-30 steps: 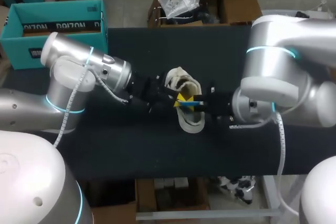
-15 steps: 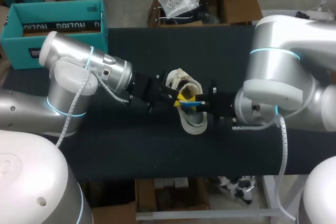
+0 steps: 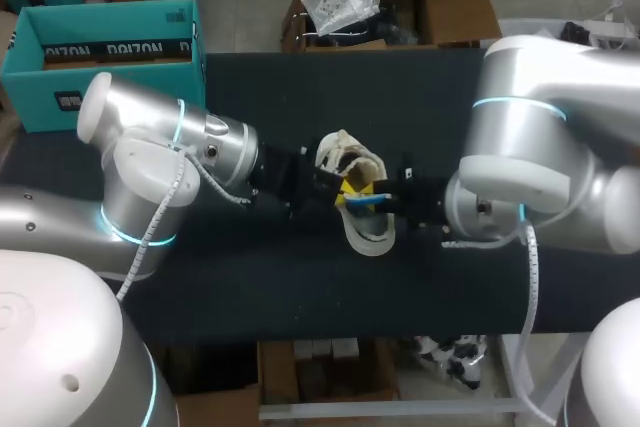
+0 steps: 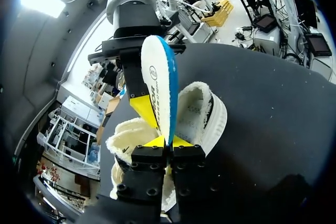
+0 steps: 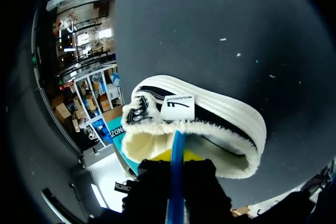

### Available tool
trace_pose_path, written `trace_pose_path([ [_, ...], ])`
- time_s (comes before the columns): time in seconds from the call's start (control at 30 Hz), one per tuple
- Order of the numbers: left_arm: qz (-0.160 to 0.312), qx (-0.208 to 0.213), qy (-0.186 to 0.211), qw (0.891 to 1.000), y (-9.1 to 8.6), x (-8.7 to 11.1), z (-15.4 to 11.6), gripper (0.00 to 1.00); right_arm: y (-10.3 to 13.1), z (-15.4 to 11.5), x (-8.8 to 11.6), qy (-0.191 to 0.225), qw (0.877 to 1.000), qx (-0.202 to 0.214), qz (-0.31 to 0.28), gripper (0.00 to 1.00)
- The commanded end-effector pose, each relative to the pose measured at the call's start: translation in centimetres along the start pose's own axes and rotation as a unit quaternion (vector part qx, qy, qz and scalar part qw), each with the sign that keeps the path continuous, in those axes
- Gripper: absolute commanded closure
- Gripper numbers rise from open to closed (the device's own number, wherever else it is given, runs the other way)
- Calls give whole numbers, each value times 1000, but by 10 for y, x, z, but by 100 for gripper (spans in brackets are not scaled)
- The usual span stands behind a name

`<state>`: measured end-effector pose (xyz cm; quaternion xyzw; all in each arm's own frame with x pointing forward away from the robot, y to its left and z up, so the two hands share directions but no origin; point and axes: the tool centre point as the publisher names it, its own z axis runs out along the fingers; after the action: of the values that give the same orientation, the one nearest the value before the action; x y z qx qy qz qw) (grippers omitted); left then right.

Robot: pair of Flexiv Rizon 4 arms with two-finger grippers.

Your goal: Open the shoe tongue, take the insole out of the shoe, put the insole back into the shoe, and pack the shoe into the shoebox

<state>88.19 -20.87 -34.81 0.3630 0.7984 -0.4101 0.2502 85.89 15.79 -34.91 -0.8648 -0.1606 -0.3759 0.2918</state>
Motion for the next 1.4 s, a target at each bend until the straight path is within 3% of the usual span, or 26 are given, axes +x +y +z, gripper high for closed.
trace_pose_path([
  [0.03, -2, -6, -7, 1000, 1, 4, 6, 100, 0, 17, -2, 16, 1000, -11, 1, 100],
  [0.3, -11, -6, -15, 1000, 4, 6, 5, 100, 0, 13, -4, 9, 1000, -4, 6, 100],
  [0.33, -11, -4, -16, 1000, 3, 6, 4, 100, -1, 11, -5, 9, 1000, -4, 6, 78],
  [0.37, -11, -3, -17, 1000, 2, 5, 4, 100, -2, 8, -5, 9, 1000, -5, 6, 71],
  [0.47, -10, 3, -24, 1000, 0, 5, 3, 100, -2, 2, -9, 8, 1000, -11, 8, 67],
  [0.67, -9, 7, -33, 999, -3, 4, 1, 100, 9, -7, -20, 4, 999, -21, 29, 76],
  [0.83, -12, 9, -36, 999, -3, 4, 1, 100, 20, -7, -20, 7, 999, -17, 40, 91],
  [0.97, -13, 11, -38, 999, -3, 4, 0, 100, 25, -2, -16, 10, 999, -5, 41, 94],
  [1.03, -14, 12, -38, 999, -3, 4, 1, 100, 28, 0, -14, 12, 999, -2, 41, 100],
  [1.4, -17, -3, -39, 999, 0, 2, 5, 100, 39, 8, 1, 9, 1000, -1, 13, 100],
])
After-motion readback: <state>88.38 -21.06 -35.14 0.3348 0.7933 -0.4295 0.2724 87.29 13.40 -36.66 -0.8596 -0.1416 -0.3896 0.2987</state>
